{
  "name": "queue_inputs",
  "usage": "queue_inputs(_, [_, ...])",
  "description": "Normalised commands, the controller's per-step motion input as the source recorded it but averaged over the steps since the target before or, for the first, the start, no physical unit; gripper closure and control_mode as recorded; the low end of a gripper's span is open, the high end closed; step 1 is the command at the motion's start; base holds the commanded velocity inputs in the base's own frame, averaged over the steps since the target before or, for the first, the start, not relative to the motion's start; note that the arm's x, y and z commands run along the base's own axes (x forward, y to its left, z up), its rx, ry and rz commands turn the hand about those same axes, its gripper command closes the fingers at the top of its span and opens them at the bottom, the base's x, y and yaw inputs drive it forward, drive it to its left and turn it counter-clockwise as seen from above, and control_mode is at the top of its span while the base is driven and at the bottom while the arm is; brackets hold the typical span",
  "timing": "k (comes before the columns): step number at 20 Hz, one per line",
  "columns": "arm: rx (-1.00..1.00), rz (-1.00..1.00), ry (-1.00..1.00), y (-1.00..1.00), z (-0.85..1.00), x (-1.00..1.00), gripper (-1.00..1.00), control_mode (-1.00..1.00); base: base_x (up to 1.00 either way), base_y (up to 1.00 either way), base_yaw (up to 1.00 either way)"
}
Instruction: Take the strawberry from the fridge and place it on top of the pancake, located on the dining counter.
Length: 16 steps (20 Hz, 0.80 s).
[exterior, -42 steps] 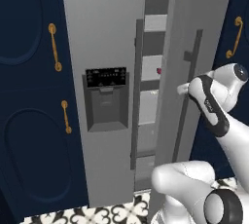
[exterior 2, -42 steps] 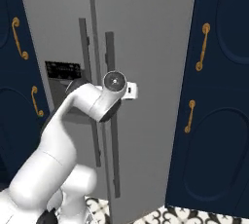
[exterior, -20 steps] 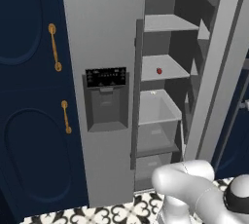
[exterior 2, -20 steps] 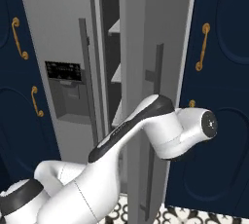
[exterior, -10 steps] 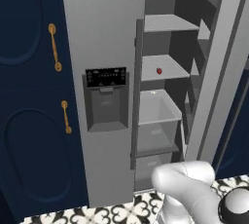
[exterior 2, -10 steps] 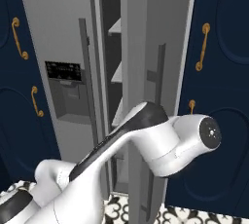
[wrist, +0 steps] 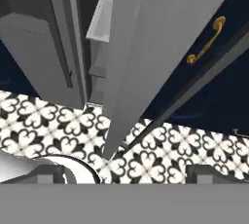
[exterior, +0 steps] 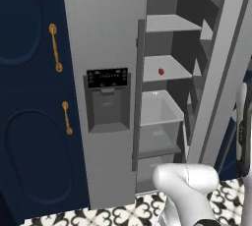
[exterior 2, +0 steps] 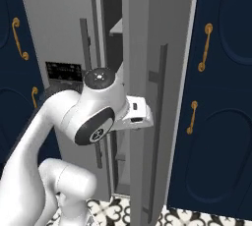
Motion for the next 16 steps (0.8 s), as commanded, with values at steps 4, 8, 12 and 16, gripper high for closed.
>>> queue_inputs(4, [-0.54,-0.22,0.33,0.88,0.15,0.30,-1.00,-1.00,0.00,0.00,0.00])
queue_inputs(8, [-0.54,-0.17,0.15,0.95,0.02,0.45,-1.00,-1.00,0.00,0.00,0.00])
queue_inputs(12, [-0.45,-0.14,0.11,0.43,0.16,0.58,-1.00,-1.00,0.00,0.00,0.00])
queue_inputs(16, [-0.12,-0.01,0.04,-0.26,0.06,0.72,-1.00,-1.00,0.00,0.00,0.00])
